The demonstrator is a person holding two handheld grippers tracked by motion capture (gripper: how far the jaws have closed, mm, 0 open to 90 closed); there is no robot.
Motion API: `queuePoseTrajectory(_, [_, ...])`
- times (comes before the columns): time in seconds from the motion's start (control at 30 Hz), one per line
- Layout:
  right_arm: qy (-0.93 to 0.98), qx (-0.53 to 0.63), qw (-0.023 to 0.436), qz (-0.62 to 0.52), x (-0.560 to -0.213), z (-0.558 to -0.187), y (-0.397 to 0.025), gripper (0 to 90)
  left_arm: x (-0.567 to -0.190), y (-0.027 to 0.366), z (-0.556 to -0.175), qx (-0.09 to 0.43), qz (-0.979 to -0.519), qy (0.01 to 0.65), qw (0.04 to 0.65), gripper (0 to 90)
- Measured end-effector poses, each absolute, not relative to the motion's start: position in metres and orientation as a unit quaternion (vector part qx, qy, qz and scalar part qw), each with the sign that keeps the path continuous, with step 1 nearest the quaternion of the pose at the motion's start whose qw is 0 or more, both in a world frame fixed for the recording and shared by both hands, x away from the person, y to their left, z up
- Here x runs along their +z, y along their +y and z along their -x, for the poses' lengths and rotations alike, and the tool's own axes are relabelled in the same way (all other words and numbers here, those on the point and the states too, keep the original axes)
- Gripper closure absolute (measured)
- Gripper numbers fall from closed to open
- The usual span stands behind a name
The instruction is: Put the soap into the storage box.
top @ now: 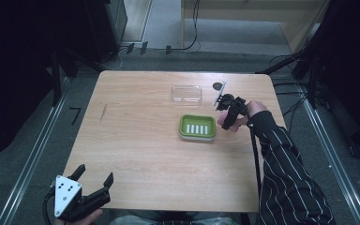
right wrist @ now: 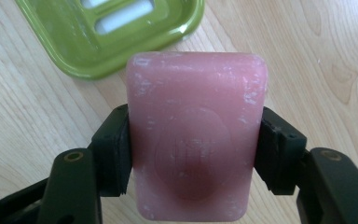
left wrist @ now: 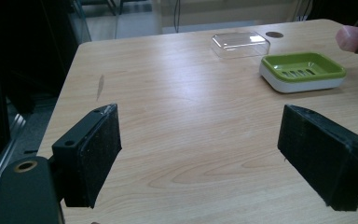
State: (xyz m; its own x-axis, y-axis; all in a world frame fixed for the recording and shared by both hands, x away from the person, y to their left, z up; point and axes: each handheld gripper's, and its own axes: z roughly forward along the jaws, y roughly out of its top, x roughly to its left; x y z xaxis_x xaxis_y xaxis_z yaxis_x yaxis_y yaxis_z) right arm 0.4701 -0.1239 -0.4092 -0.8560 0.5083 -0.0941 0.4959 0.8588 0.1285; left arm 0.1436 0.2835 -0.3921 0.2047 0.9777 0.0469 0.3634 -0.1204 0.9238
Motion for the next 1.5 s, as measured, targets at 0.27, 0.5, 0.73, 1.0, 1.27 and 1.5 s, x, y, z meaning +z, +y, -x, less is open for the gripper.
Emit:
queuePoseTrajectory(0.27, [0.967, 0.049, 0.067, -0.239, -0.405, -0.470, -0.109, 39.1, -0.392, 0.285, -0.141, 0.368, -0.650, 0.517, 0.419, 13.7])
queuePoseTrajectory(0.5, [0.971, 0.050, 0.071, -0.220, -0.402, -0.471, -0.094, 39.1, -0.392, 0.287, -0.138, 0.370, -0.646, 0.520, 0.419, 13.8])
queuePoseTrajectory(0.73, [0.975, 0.049, 0.070, -0.204, -0.401, -0.472, -0.081, 39.1, -0.392, 0.289, -0.135, 0.372, -0.645, 0.522, 0.416, 13.7])
queuePoseTrajectory(1.0, [0.981, 0.049, 0.069, -0.177, -0.404, -0.473, -0.064, 39.1, -0.392, 0.290, -0.132, 0.374, -0.641, 0.528, 0.413, 13.8])
queuePoseTrajectory(1.27, [0.984, 0.047, 0.066, -0.159, -0.408, -0.476, -0.050, 39.1, -0.392, 0.293, -0.129, 0.377, -0.636, 0.531, 0.413, 13.7])
queuePoseTrajectory(1.5, [0.987, 0.044, 0.065, -0.141, -0.412, -0.477, -0.039, 39.1, -0.392, 0.294, -0.126, 0.378, -0.634, 0.535, 0.411, 13.8])
